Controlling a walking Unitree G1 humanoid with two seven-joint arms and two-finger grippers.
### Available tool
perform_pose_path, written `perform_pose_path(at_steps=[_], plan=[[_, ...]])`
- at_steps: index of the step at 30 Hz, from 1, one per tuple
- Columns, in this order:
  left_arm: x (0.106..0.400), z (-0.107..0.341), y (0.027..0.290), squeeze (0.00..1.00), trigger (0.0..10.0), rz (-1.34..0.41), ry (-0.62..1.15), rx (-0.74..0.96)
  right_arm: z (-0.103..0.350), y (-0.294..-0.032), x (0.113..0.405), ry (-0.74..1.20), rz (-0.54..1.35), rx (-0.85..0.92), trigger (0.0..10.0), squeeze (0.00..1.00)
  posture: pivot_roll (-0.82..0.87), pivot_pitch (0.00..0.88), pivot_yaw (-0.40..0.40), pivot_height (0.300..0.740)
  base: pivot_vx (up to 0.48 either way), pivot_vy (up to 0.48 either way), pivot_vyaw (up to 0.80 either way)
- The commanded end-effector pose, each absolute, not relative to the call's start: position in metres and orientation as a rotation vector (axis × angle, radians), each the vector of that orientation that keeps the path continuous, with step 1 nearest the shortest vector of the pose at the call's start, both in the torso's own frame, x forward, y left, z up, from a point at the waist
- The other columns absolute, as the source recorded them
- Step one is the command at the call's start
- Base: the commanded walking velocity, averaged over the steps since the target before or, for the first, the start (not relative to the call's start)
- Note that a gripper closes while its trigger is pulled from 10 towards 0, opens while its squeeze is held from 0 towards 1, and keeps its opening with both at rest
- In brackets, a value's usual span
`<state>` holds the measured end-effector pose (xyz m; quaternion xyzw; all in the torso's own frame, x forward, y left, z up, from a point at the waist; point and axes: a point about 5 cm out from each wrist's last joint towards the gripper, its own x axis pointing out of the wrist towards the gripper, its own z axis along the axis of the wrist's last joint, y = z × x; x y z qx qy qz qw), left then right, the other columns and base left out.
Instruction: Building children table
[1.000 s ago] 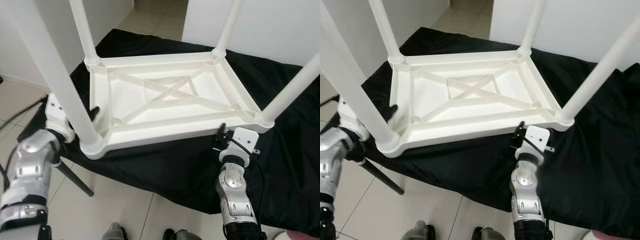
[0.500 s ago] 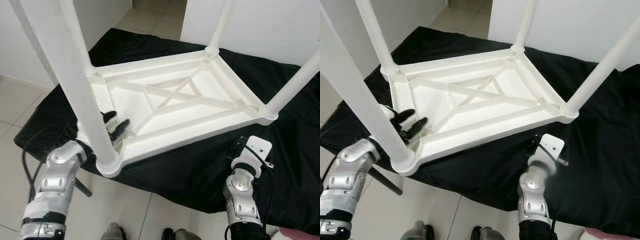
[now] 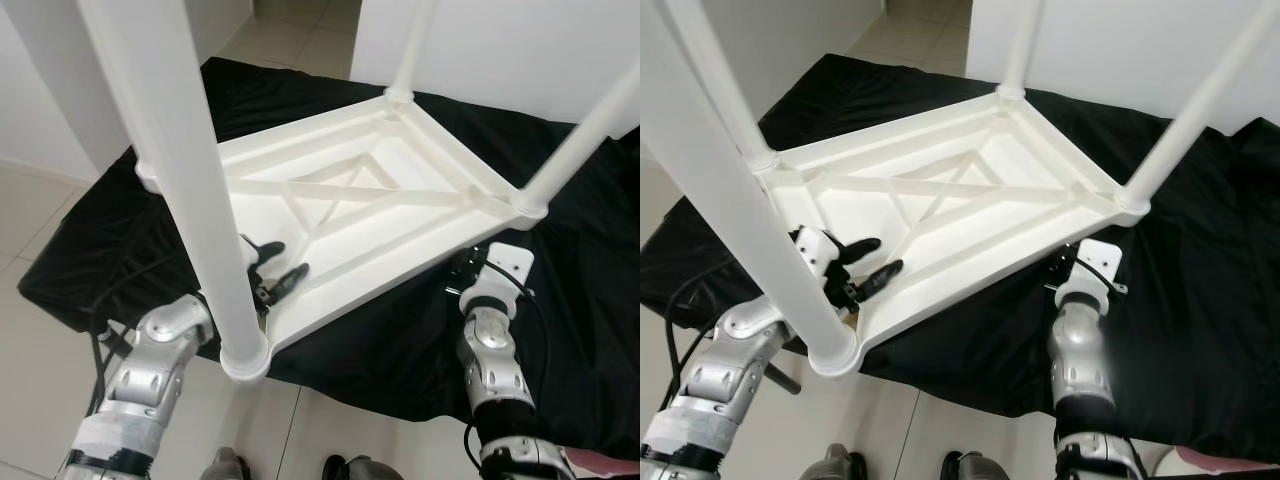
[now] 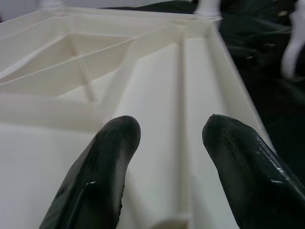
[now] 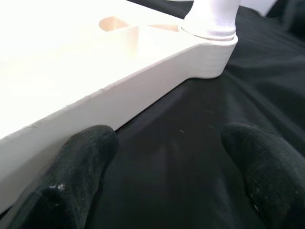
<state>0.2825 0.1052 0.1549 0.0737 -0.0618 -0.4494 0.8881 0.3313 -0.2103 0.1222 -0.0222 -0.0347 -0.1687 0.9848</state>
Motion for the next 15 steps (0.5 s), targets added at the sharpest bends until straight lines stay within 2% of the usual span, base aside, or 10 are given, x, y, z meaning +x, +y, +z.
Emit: perform_pose_path(at_steps=[1,5,15], plan=[[0.269,0.15,0.091,0.0,10.0,-1.138,-0.095,0.165,0.123,-0.195,0.339,-0.075,-0.227,-0.039,10.0,0.0,0.08,0.136,-0.032,0.74,0.0,0.0,0.0],[0.267,0.154,0.073,0.0,10.0,-1.152,-0.117,0.163,0.129,-0.191,0.354,-0.077,-0.151,-0.041,10.0,0.0,0.08,0.133,-0.032,0.74,0.0,0.0,0.0],[0.273,0.163,0.053,0.0,10.0,-1.089,-0.166,0.156,0.138,-0.203,0.363,-0.124,-0.27,-0.074,10.0,0.0,0.08,0.135,-0.028,0.74,0.0,0.0,0.0]])
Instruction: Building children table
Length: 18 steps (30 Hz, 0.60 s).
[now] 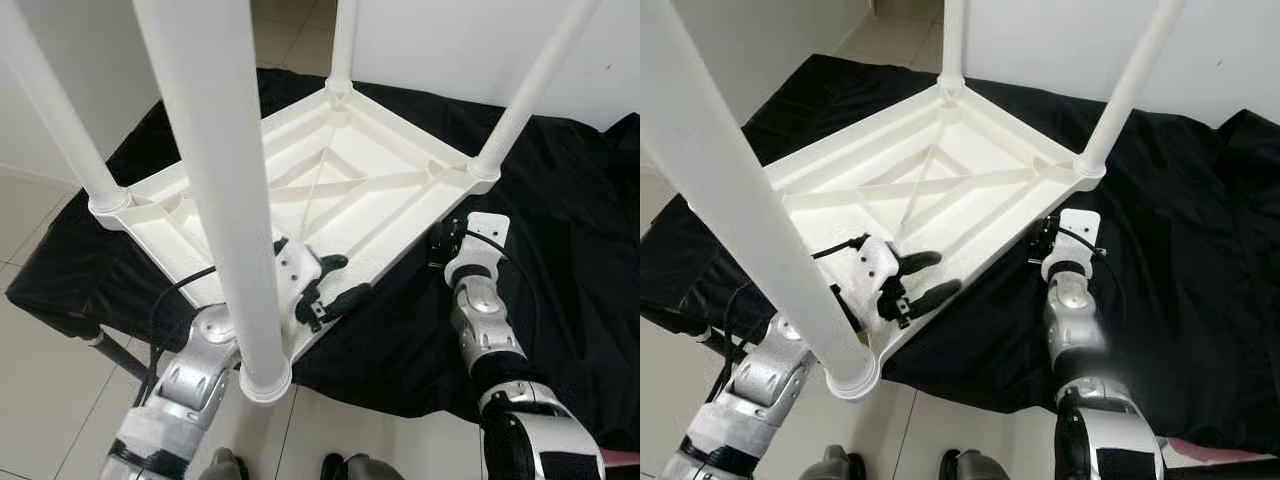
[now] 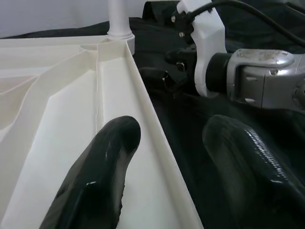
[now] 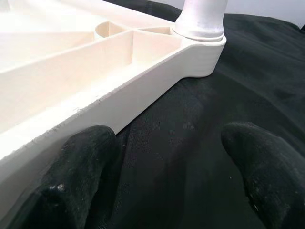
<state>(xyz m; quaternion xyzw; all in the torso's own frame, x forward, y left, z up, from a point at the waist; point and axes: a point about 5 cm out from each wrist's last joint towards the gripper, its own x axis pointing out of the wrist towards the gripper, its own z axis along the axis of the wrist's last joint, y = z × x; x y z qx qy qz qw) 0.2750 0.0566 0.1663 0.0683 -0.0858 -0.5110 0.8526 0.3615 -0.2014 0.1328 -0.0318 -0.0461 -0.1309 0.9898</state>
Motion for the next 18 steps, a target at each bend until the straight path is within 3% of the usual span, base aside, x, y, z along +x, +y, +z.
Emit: perform_pose_path(at_steps=[1,6,13,18], plan=[[0.274,0.164,0.053,0.0,10.0,-1.072,-0.17,0.153,0.138,-0.206,0.36,-0.135,-0.304,-0.065,10.0,0.0,0.09,0.141,-0.032,0.74,0.0,0.0,0.0],[0.276,0.165,0.059,0.0,10.0,-1.036,-0.161,0.16,0.134,-0.213,0.353,-0.166,-0.346,-0.027,10.0,0.0,0.09,0.142,-0.032,0.74,0.0,0.0,0.0],[0.287,0.17,0.109,0.0,10.0,-0.916,-0.144,0.176,0.133,-0.221,0.316,-0.307,-0.335,-0.016,10.0,0.0,0.08,0.16,-0.027,0.74,0.0,0.0,0.0],[0.292,0.174,0.14,0.0,10.0,-0.867,-0.13,0.208,0.131,-0.213,0.288,-0.342,-0.288,-0.032,10.0,0.0,0.07,0.163,-0.03,0.74,0.0,0.0,0.0]])
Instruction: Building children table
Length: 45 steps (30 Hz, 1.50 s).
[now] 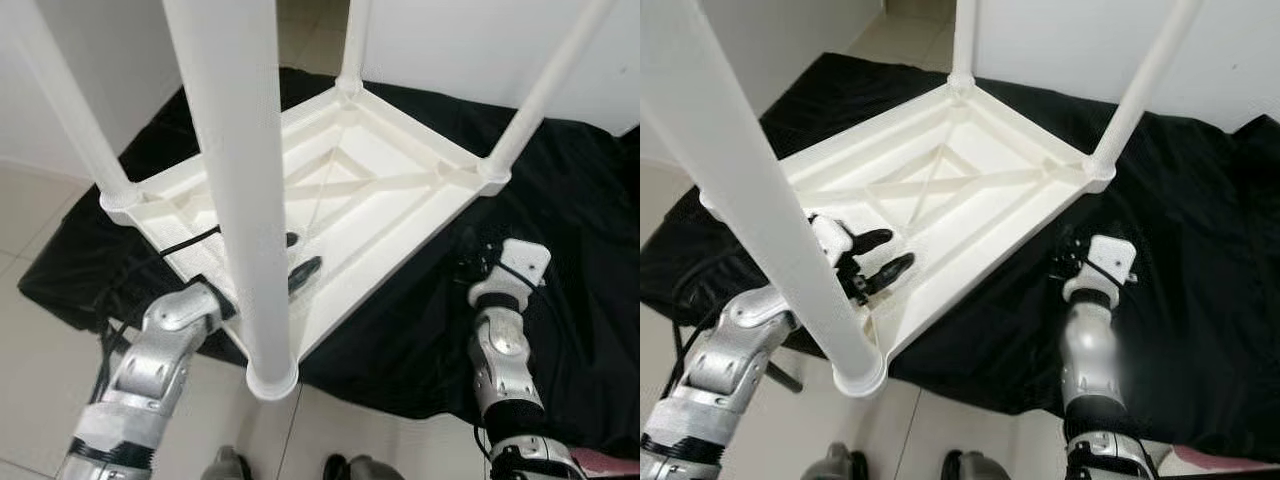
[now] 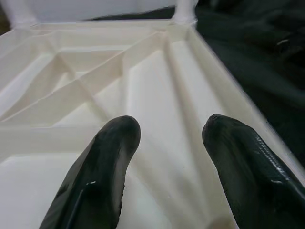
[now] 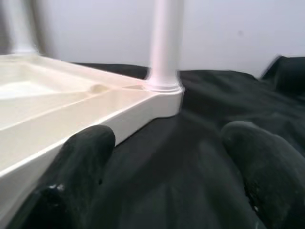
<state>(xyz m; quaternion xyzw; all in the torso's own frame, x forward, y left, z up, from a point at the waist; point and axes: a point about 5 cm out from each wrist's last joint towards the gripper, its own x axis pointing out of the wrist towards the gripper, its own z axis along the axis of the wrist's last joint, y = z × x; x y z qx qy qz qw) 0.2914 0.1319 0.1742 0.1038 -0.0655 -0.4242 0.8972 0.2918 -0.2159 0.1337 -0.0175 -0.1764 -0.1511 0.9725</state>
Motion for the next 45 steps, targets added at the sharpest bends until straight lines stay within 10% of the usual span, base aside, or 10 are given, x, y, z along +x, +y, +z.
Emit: perform_pose_path(at_steps=[1,14,45], plan=[[0.292,0.174,0.14,0.0,10.0,-0.867,-0.13,0.208,0.131,-0.213,0.288,-0.342,-0.288,-0.032,10.0,0.0,0.07,0.163,-0.03,0.74,0.0,0.0,0.0],[0.276,0.165,0.187,0.0,10.0,-0.958,-0.01,0.335,0.138,-0.211,0.251,-0.35,-0.148,-0.087,10.0,0.0,0.07,0.151,-0.035,0.74,0.0,0.0,0.0],[0.287,0.144,0.175,0.0,10.0,-1.045,0.007,0.626,0.146,-0.207,0.25,-0.317,-0.095,-0.091,10.0,0.0,0.06,0.129,-0.031,0.74,0.0,0.0,0.0]])
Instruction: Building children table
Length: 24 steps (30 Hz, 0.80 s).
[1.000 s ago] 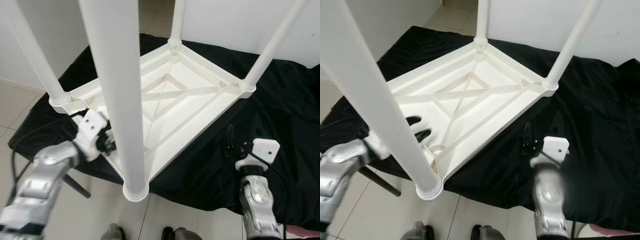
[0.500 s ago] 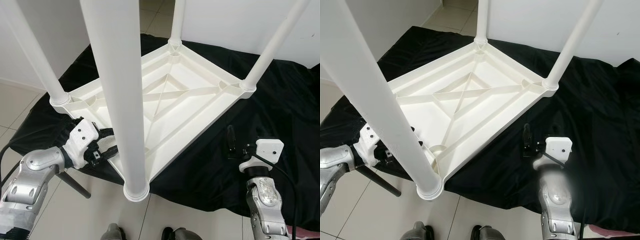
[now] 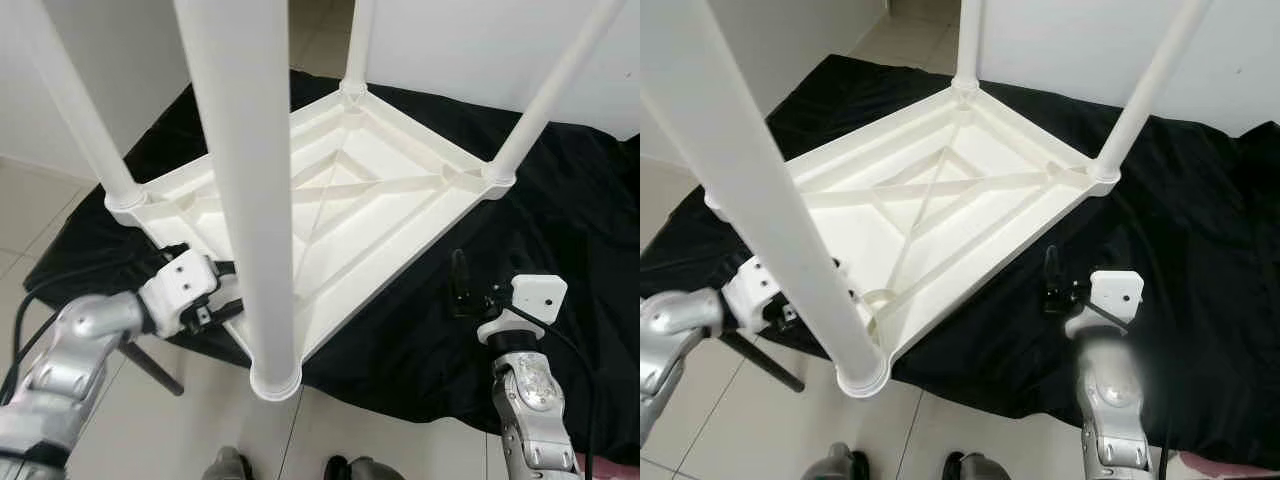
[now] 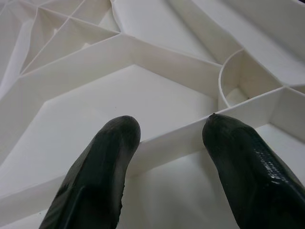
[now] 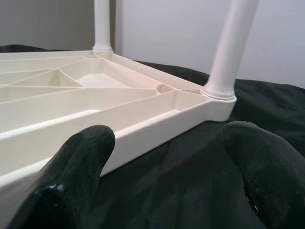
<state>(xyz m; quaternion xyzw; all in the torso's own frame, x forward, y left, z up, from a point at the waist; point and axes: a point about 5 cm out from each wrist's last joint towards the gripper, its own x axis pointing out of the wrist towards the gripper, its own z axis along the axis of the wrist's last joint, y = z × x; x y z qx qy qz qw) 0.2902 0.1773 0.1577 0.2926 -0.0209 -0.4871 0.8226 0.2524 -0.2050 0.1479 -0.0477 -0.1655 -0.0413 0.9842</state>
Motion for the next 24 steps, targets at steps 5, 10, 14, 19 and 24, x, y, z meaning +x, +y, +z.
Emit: perform_pose_path(at_steps=[5,10,14,19,24], plan=[[0.301,0.15,0.16,0.0,10.0,-1.019,-0.046,0.61,0.15,-0.208,0.253,-0.325,-0.12,-0.08,10.0,0.0,0.05,0.15,-0.017,0.74,0.0,0.0,0.0],[0.307,0.15,0.151,0.0,10.0,-1.002,-0.077,0.616,0.149,-0.203,0.252,-0.322,-0.123,-0.066,10.0,0.0,0.05,0.152,-0.013,0.74,0.0,0.0,0.0],[0.311,0.151,0.147,0.0,10.0,-0.988,-0.103,0.606,0.148,-0.199,0.251,-0.317,-0.125,-0.057,10.0,0.0,0.05,0.155,-0.004,0.74,0.0,0.0,0.0],[0.313,0.152,0.146,0.0,10.0,-1.016,-0.108,0.629,0.147,-0.197,0.251,-0.313,-0.119,-0.054,10.0,0.0,0.05,0.156,0.003,0.74,0.0,0.0,0.0],[0.315,0.151,0.142,0.0,10.0,-1.087,-0.099,0.648,0.147,-0.197,0.254,-0.309,-0.116,-0.056,10.0,0.0,0.06,0.156,0.005,0.74,0.0,0.0,0.0]])
